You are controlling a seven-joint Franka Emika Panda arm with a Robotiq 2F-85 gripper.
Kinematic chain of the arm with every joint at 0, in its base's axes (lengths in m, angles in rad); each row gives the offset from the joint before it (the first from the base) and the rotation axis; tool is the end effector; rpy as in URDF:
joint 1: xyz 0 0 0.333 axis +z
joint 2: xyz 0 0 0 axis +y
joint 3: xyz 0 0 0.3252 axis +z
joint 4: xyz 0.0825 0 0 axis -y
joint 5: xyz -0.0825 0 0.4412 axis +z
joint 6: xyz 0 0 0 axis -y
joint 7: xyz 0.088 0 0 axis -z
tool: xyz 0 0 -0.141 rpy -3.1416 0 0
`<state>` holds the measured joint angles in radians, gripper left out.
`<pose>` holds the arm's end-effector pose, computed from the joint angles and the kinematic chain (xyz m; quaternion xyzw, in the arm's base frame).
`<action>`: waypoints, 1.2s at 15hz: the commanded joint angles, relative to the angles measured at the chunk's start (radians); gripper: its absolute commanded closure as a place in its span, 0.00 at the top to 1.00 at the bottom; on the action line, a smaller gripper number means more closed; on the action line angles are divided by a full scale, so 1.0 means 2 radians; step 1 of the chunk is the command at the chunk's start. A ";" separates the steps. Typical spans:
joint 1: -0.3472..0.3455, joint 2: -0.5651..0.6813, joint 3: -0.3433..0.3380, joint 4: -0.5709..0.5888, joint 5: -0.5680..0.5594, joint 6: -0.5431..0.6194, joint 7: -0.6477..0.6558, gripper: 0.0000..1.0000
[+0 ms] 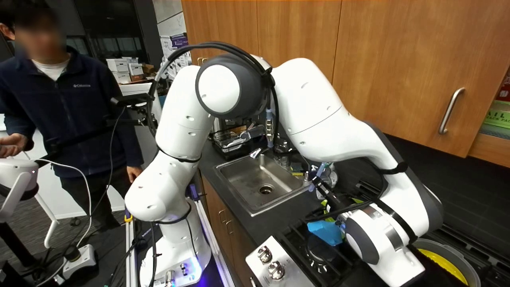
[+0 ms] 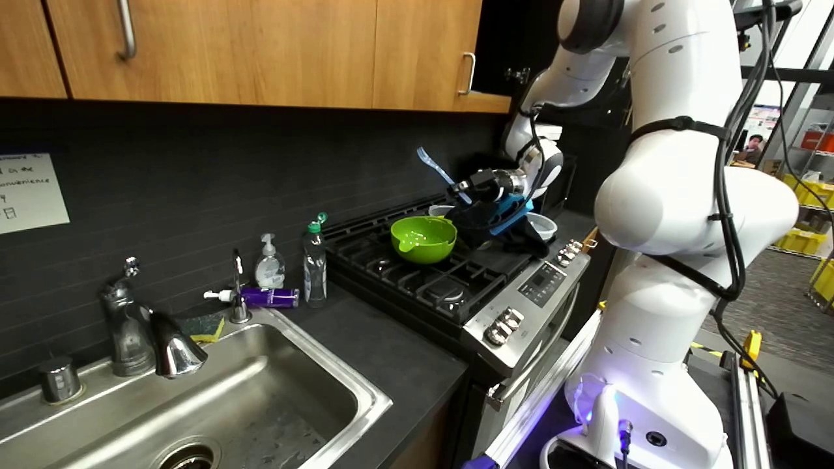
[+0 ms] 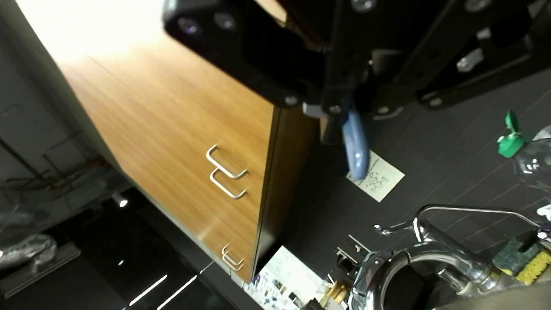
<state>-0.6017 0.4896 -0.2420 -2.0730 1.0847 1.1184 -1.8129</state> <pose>0.4260 -0.2620 0.1903 -0.6707 -0.1760 -0.3057 0.6525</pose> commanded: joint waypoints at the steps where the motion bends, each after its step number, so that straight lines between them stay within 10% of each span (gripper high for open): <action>1: 0.020 0.011 -0.028 -0.009 0.052 0.014 0.084 0.01; 13: 0.064 -0.035 -0.083 -0.116 0.189 0.200 0.244 0.01; 18: 0.061 -0.019 -0.080 -0.101 0.177 0.192 0.228 0.06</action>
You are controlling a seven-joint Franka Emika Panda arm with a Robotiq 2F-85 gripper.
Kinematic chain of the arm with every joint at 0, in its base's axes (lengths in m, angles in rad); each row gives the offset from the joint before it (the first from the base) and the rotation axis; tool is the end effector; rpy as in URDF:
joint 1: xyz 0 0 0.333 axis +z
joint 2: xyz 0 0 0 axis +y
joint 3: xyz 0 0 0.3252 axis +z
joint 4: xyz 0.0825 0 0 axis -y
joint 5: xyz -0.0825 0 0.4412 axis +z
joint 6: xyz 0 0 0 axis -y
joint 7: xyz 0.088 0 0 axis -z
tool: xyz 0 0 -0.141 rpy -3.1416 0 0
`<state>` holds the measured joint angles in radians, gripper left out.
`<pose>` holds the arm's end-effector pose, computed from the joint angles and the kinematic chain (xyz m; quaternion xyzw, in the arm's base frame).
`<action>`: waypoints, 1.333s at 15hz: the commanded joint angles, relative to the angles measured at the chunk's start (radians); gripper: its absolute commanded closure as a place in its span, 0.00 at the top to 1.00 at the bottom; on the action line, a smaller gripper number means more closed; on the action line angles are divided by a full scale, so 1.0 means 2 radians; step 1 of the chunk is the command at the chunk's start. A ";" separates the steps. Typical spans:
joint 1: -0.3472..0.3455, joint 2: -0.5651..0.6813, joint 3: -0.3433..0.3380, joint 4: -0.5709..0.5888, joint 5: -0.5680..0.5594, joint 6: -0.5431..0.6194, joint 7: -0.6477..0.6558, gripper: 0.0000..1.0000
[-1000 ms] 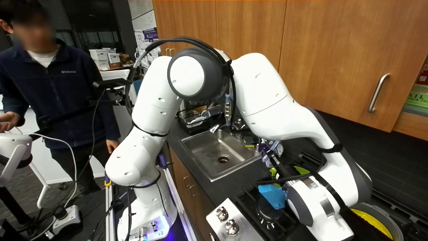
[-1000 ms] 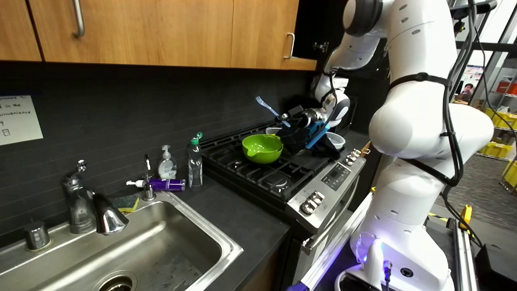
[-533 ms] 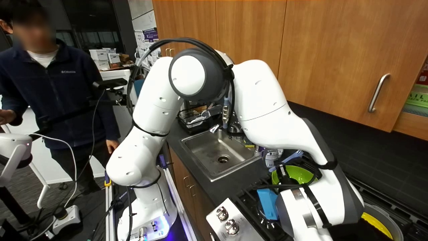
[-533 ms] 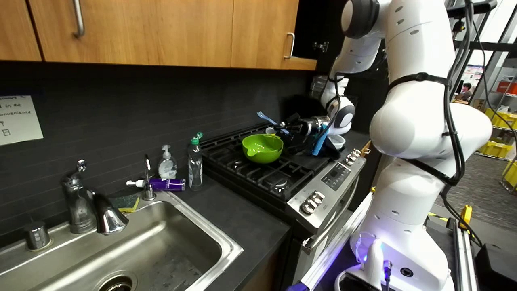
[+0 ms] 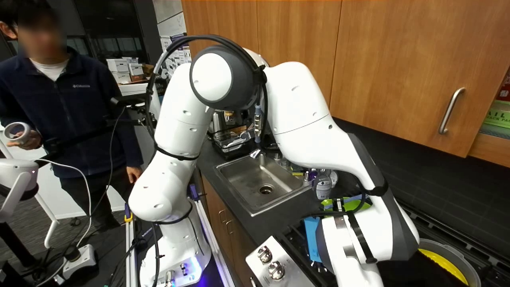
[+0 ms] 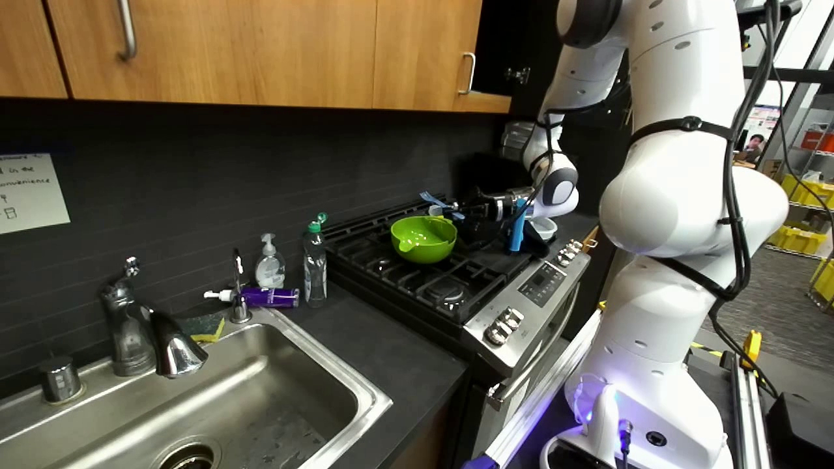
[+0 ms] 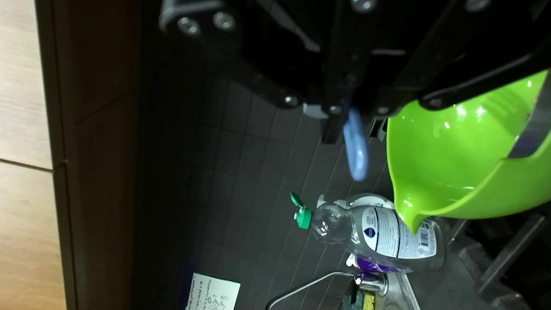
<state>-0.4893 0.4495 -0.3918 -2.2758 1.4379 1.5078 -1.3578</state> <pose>0.4094 -0.2909 0.1329 -0.7401 0.1858 -0.2814 0.5819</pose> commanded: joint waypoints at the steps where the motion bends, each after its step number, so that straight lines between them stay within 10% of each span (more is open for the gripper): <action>1: 0.005 -0.002 -0.005 -0.001 0.001 -0.001 0.002 0.06; 12: -0.015 -0.035 -0.028 -0.017 0.002 -0.058 0.021 0.01; 20: -0.012 -0.013 -0.035 0.053 -0.165 -0.106 0.120 0.01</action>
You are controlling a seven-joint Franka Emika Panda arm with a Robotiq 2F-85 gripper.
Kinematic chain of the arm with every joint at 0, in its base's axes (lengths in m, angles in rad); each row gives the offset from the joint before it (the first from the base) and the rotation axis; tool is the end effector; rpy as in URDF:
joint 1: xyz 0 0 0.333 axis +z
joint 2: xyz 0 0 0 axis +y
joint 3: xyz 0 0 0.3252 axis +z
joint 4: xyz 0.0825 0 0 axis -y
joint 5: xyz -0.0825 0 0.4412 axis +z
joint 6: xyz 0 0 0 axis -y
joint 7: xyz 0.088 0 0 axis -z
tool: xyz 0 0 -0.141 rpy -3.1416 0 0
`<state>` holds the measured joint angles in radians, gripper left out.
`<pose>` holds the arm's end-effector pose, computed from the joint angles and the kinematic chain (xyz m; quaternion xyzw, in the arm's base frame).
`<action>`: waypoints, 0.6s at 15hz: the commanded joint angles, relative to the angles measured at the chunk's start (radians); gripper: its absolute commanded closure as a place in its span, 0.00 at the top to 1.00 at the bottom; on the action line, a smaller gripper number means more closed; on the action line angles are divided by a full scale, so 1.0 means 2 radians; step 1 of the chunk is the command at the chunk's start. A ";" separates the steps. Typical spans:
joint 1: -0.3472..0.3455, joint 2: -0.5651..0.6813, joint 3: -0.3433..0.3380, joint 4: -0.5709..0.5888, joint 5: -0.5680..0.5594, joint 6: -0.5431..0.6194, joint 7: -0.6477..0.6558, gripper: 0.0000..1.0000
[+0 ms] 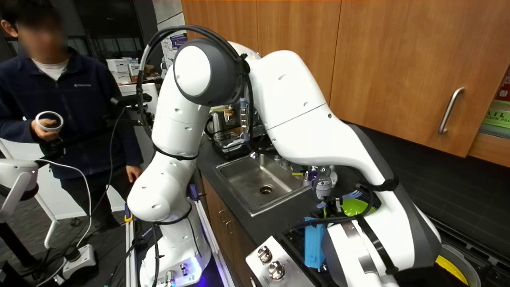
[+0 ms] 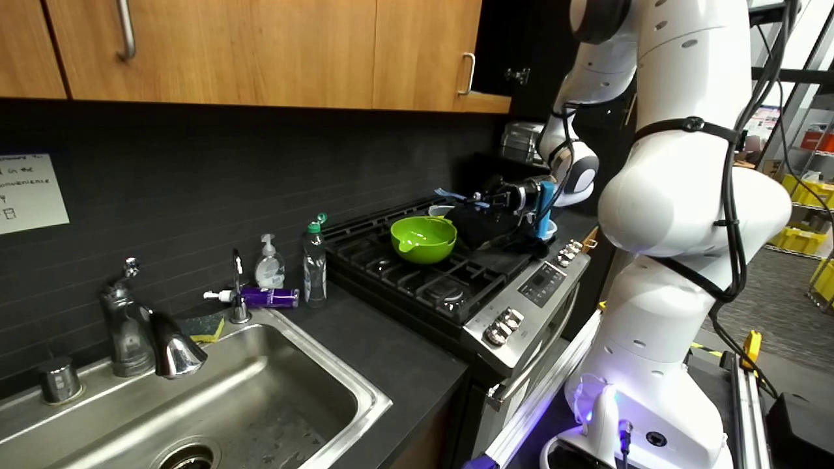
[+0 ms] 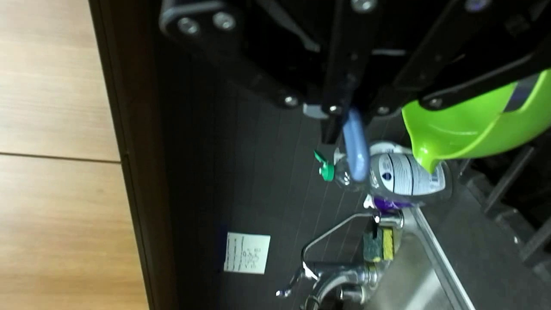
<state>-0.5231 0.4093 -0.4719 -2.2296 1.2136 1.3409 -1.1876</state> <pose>0.3699 -0.3191 0.1729 -0.7347 0.1825 -0.1875 0.6259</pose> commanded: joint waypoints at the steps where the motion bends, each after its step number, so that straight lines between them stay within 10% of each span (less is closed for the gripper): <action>1: 0.004 0.011 0.009 0.040 -0.073 -0.032 0.043 0.01; 9: -0.003 0.047 0.027 0.112 -0.185 -0.069 0.163 0.01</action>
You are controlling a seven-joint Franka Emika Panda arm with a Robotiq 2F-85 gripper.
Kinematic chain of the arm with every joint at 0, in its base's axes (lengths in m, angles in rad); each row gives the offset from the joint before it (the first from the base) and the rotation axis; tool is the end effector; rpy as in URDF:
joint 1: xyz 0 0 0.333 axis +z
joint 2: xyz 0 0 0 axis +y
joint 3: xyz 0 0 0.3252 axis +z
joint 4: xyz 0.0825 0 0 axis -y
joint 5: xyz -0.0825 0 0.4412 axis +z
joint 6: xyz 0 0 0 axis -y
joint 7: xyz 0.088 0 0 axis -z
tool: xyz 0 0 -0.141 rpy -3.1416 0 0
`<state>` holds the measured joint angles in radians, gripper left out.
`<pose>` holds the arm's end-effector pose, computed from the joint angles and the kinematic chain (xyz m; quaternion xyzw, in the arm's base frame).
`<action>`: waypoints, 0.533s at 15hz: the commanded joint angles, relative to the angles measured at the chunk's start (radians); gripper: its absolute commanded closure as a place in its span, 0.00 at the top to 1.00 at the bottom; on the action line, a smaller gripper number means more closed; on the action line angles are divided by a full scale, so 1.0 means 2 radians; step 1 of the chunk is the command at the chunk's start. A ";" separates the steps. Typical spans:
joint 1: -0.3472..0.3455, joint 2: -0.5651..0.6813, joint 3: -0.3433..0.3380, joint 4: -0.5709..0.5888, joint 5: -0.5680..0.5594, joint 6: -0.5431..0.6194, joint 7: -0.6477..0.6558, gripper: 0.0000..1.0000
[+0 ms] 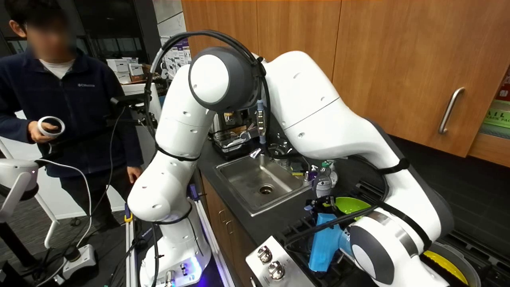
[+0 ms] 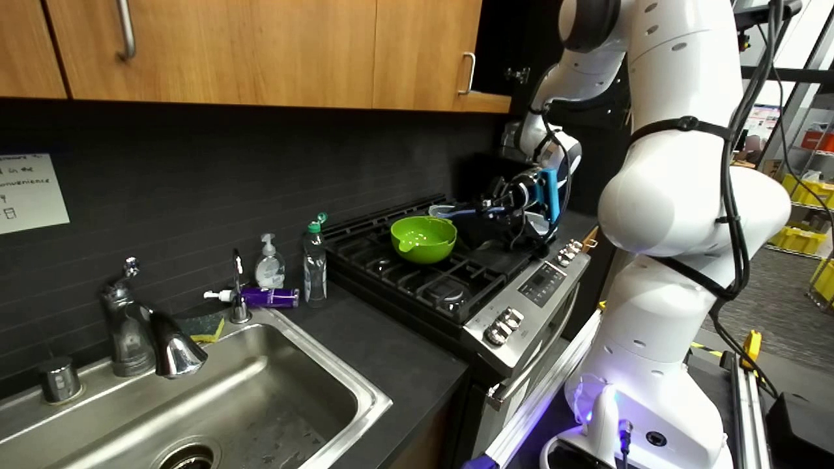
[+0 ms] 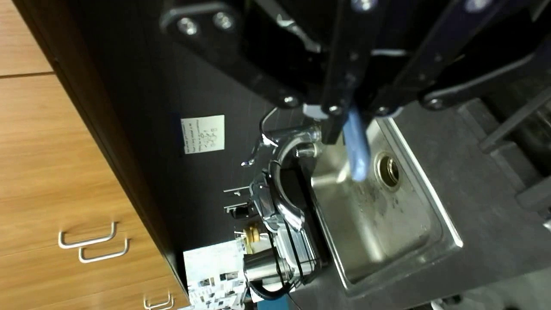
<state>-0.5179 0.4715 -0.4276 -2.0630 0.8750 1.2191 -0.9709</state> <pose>0.3735 -0.3164 0.1791 -0.7675 0.1449 0.0412 0.6231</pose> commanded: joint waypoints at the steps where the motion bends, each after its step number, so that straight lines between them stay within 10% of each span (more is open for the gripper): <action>1: -0.007 0.019 0.007 0.035 -0.017 -0.008 0.068 0.01; 8: -0.017 0.011 0.011 0.027 0.054 0.020 0.148 0.01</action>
<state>-0.5353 0.5090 -0.4180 -2.0011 0.9274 1.2369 -0.7447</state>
